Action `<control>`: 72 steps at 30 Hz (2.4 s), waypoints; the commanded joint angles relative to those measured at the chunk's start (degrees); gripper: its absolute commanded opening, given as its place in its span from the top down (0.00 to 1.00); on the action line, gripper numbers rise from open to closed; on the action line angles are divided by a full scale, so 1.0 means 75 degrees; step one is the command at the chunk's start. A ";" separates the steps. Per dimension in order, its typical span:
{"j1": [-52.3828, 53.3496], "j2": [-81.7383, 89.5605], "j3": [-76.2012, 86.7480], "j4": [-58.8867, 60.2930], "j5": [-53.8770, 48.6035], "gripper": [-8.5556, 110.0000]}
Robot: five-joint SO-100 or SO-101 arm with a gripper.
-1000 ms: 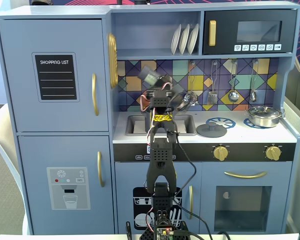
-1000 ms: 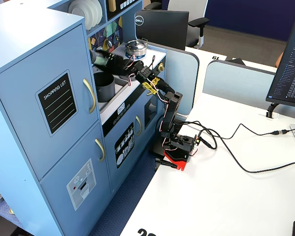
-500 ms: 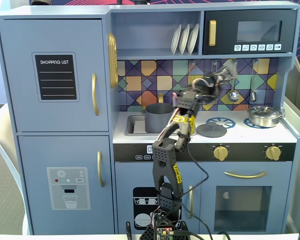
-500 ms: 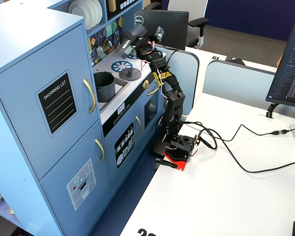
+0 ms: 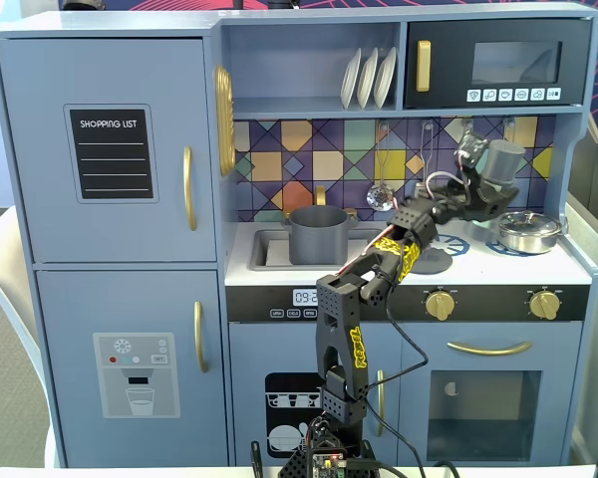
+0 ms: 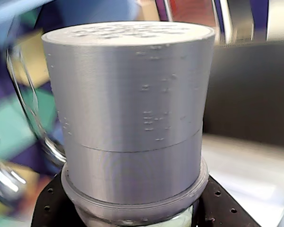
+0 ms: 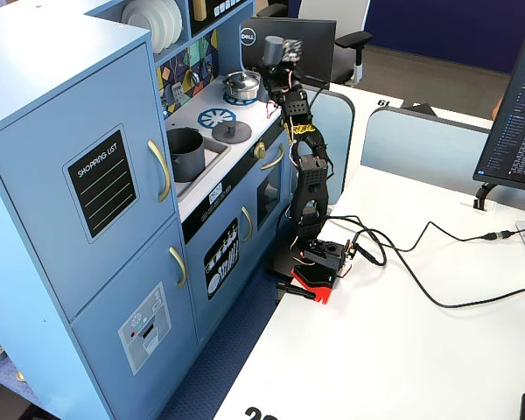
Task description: Put salt in the gray recipient
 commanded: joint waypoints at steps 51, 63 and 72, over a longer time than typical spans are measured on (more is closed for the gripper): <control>-0.0305 -0.0164 0.2918 -0.4125 -0.0855 0.93; -0.0258 -0.0164 0.3539 -0.4500 -0.0937 0.93; -0.0152 0.0012 0.3797 -0.4711 -0.0984 0.54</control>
